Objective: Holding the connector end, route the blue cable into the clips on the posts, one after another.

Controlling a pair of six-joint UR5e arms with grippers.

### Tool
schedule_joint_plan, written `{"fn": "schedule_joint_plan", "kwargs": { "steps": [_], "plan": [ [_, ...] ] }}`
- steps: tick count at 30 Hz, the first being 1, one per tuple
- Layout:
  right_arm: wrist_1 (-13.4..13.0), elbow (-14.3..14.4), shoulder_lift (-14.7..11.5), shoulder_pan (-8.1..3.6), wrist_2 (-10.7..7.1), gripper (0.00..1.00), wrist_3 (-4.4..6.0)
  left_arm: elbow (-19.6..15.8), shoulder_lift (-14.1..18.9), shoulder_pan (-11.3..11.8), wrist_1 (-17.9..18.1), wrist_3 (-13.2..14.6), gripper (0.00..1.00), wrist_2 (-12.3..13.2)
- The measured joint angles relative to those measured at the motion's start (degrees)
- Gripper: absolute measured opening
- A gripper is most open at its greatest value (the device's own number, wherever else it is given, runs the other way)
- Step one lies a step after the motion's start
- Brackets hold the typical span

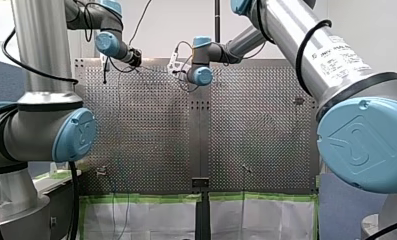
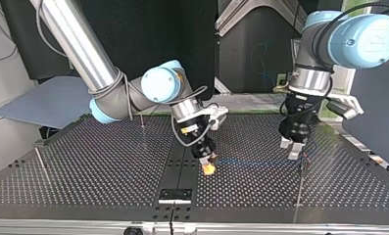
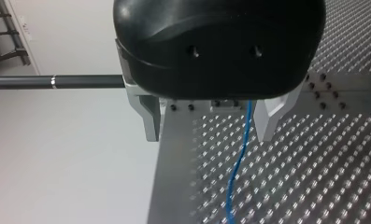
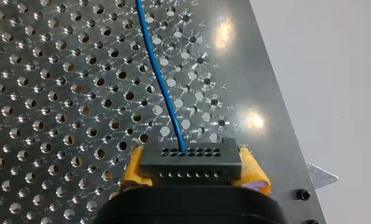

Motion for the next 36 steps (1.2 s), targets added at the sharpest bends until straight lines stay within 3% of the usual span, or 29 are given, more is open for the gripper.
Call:
{"fn": "schedule_joint_plan", "kwargs": {
  "steps": [5, 15, 21, 26, 36],
  "plan": [
    [0.0, 0.0, 0.0, 0.0, 0.0, 0.0, 0.0, 0.3, -1.8, -2.2, 0.9, 0.2, 1.0, -1.2],
    [0.2, 0.0, 0.0, -0.01, -0.16, 0.0, -0.03, 4.4, -6.8, -7.2, 2.1, 3.8, 1.0, -6.0],
    [0.3, 0.0, 0.0, -0.16, -0.17, 0.0, -0.11, 5.3, -8.9, -10.1, 2.6, 4.3, 1.0, -9.1],
    [0.3, 0.1, 0.0, -0.33, -0.14, 0.0, -0.05, 5.3, -9.1, -10.7, 2.4, 4.3, 1.0, -11.6],
    [0.4, 0.6, 0.0, -0.9, -0.14, 0.0, -0.28, 5.4, -9.1, -9.5, 2.5, 3.0, 1.0, -16.0]
  ]
}}
